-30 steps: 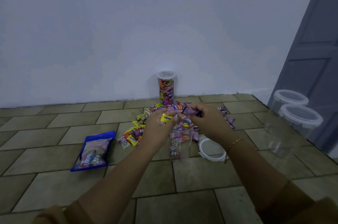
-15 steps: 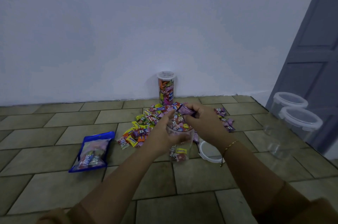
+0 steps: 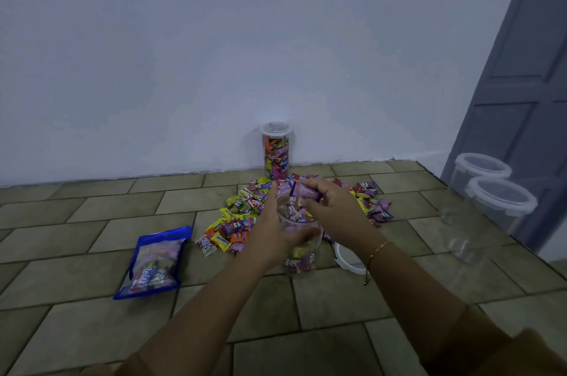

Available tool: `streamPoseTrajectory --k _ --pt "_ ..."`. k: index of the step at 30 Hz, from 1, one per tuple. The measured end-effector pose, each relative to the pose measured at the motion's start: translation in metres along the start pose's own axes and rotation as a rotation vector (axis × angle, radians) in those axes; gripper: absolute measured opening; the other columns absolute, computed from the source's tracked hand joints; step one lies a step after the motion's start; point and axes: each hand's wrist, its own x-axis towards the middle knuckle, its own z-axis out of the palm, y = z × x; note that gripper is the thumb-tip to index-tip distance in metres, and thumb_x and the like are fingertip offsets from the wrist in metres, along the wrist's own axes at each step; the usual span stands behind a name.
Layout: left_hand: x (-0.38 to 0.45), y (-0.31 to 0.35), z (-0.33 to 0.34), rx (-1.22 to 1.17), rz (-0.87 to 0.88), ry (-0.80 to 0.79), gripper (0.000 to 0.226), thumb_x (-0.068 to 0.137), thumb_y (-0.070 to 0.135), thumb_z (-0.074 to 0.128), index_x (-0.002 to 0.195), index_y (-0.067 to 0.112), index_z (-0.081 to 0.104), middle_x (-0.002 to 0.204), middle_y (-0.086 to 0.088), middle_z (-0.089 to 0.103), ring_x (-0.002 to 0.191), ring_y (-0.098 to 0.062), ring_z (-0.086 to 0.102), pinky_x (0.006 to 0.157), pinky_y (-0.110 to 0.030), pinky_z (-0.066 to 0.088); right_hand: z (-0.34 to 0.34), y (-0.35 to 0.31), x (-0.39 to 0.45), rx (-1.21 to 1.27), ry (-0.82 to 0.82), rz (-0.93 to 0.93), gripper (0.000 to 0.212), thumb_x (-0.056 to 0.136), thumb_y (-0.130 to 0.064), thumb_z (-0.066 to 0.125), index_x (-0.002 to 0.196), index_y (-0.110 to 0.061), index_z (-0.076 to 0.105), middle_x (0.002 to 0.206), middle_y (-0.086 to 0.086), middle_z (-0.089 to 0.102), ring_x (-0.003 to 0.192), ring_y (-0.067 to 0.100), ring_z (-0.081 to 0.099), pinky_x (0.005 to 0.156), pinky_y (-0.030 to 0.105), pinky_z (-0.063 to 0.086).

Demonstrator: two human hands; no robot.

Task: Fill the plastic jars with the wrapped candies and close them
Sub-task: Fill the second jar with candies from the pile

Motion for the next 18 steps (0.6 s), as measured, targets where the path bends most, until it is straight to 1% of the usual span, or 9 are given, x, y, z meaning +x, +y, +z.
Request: streamPoseTrajectory --k 1,3,5,7,9,11,13,16,18 --pt "0.000 -0.001 -0.001 -0.001 0.011 0.002 0.123 0.062 0.041 0.082 0.150 0.029 -0.003 0.136 0.014 0.038 0.121 0.001 0.038 0.104 -0.025 0.036 0.000 -0.001 0.000 0.002 -0.016 0.003 0.038 0.091 -0.011 0.056 0.128 -0.018 0.055 0.112 -0.005 0.061 0.102 0.008 0.056 0.084 0.013 0.042" --pt "0.000 -0.003 -0.004 0.003 0.014 0.012 0.130 0.054 0.053 0.082 0.150 0.031 -0.003 0.144 0.012 0.038 0.126 -0.003 0.041 0.109 -0.034 0.037 0.002 -0.002 0.001 -0.002 -0.054 -0.001 0.044 0.091 -0.011 0.056 0.134 -0.017 0.050 0.124 -0.004 0.059 0.112 0.004 0.052 0.093 0.016 0.039" --pt "0.000 -0.005 -0.009 0.043 0.016 0.022 0.131 0.053 0.054 0.081 0.151 0.028 -0.003 0.141 0.014 0.039 0.129 -0.006 0.041 0.109 -0.030 0.035 0.004 -0.003 0.002 0.012 -0.057 -0.016 0.043 0.091 -0.011 0.056 0.133 -0.017 0.050 0.123 -0.005 0.059 0.111 0.002 0.052 0.095 0.019 0.040" --pt "0.000 -0.009 -0.014 0.040 0.016 0.057 0.125 0.061 0.040 0.083 0.151 0.024 -0.002 0.135 0.013 0.041 0.122 -0.003 0.044 0.098 -0.016 0.038 0.006 -0.002 0.003 0.098 0.036 -0.024 0.035 0.092 -0.009 0.054 0.126 -0.016 0.057 0.113 -0.007 0.062 0.101 -0.001 0.056 0.091 0.017 0.046" --pt "0.001 -0.016 -0.022 0.031 0.021 0.105 0.122 0.065 0.029 0.085 0.152 0.023 0.000 0.133 0.009 0.044 0.111 0.001 0.050 0.088 -0.009 0.043 0.007 0.005 0.003 0.152 0.196 -0.002 0.030 0.093 -0.004 0.049 0.119 -0.014 0.061 0.107 -0.008 0.062 0.096 0.000 0.057 0.083 0.011 0.047" --pt "0.001 -0.019 -0.029 0.038 0.012 0.149 0.124 0.060 0.029 0.087 0.152 0.023 0.003 0.130 0.011 0.043 0.112 -0.001 0.051 0.096 -0.020 0.046 0.009 0.019 0.005 0.138 0.287 0.069 0.030 0.093 -0.003 0.046 0.119 -0.010 0.061 0.110 -0.001 0.063 0.101 0.008 0.057 0.081 0.014 0.044" --pt "0.002 -0.022 -0.034 0.052 0.006 0.187 0.130 0.050 0.039 0.088 0.150 0.023 0.007 0.131 0.013 0.042 0.119 -0.006 0.049 0.104 -0.031 0.042 0.014 0.037 0.008 0.040 0.239 0.164 0.032 0.094 -0.005 0.046 0.123 -0.008 0.058 0.120 0.007 0.062 0.110 0.017 0.057 0.088 0.022 0.044" --pt "0.006 -0.023 -0.037 0.052 0.007 0.235 0.129 0.040 0.046 0.084 0.148 0.020 0.019 0.121 0.017 0.045 0.115 -0.007 0.050 0.100 -0.029 0.043 0.024 0.067 0.013 -0.195 0.010 0.287 0.040 0.094 -0.009 0.048 0.134 -0.007 0.048 0.134 0.011 0.054 0.123 0.023 0.050 0.100 0.031 0.040" --pt "0.010 -0.026 -0.037 0.061 0.017 0.261 0.119 0.039 0.048 0.082 0.142 0.021 0.028 0.115 0.017 0.045 0.110 -0.005 0.049 0.094 -0.025 0.046 0.031 0.084 0.018 -0.359 -0.103 0.291 0.043 0.093 -0.011 0.048 0.136 -0.008 0.045 0.138 0.011 0.050 0.126 0.023 0.047 0.102 0.030 0.037"
